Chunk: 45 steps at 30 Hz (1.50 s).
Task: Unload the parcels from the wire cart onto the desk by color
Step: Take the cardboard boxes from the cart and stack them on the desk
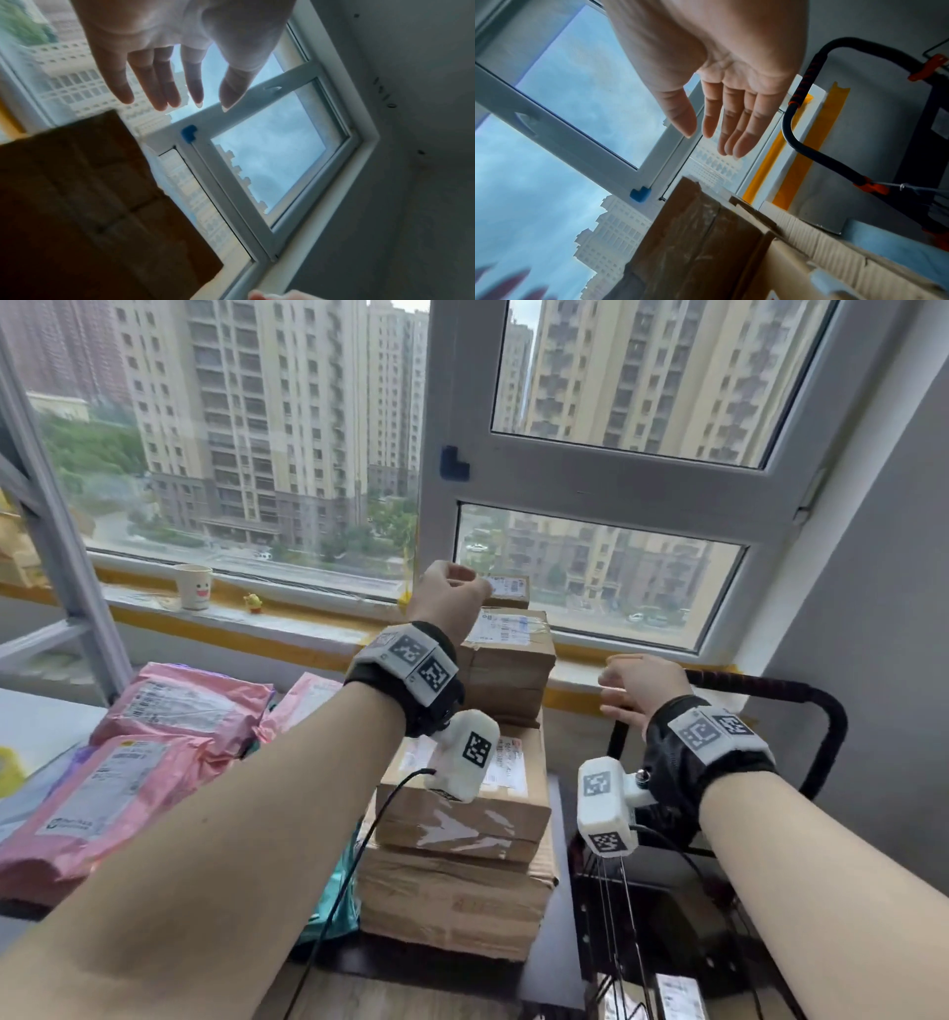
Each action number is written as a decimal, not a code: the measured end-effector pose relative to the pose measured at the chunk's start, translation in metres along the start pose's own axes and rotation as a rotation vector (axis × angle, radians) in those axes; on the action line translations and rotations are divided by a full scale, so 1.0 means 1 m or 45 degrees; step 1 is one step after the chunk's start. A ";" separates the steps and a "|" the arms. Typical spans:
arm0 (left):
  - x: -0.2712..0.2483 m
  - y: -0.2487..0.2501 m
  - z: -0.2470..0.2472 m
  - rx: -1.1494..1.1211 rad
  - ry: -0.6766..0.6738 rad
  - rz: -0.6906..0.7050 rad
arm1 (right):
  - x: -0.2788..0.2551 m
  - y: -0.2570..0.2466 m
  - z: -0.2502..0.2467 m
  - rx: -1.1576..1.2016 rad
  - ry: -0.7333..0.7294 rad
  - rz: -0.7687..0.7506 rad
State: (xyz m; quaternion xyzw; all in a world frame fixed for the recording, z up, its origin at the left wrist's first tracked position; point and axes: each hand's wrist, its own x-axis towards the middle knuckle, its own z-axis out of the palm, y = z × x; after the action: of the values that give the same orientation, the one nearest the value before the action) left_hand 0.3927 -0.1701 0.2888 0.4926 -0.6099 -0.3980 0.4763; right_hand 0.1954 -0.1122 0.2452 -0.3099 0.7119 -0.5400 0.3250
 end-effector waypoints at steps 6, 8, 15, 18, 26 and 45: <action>-0.052 0.014 0.077 0.098 -0.393 0.210 | -0.031 0.030 -0.061 -0.428 0.152 -0.164; -0.072 0.014 0.102 0.102 -0.489 0.239 | -0.040 0.044 -0.090 -0.528 0.179 -0.144; -0.122 0.008 0.182 0.203 -0.715 0.250 | -0.071 0.089 -0.187 -0.650 0.303 -0.042; -0.134 -0.001 0.218 0.247 -0.808 0.199 | -0.071 0.111 -0.220 -0.707 0.292 0.002; -0.161 -0.074 0.342 0.361 -0.892 -0.046 | -0.016 0.207 -0.295 -0.728 0.017 0.149; -0.260 -0.382 0.464 0.687 -0.726 -1.287 | 0.076 0.573 -0.286 -0.539 -0.691 1.142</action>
State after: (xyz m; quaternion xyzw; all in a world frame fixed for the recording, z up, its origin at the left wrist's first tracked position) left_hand 0.0417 0.0162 -0.2317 0.6968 -0.4840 -0.5213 -0.0919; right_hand -0.1292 0.1186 -0.2616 -0.1634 0.7577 -0.0954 0.6246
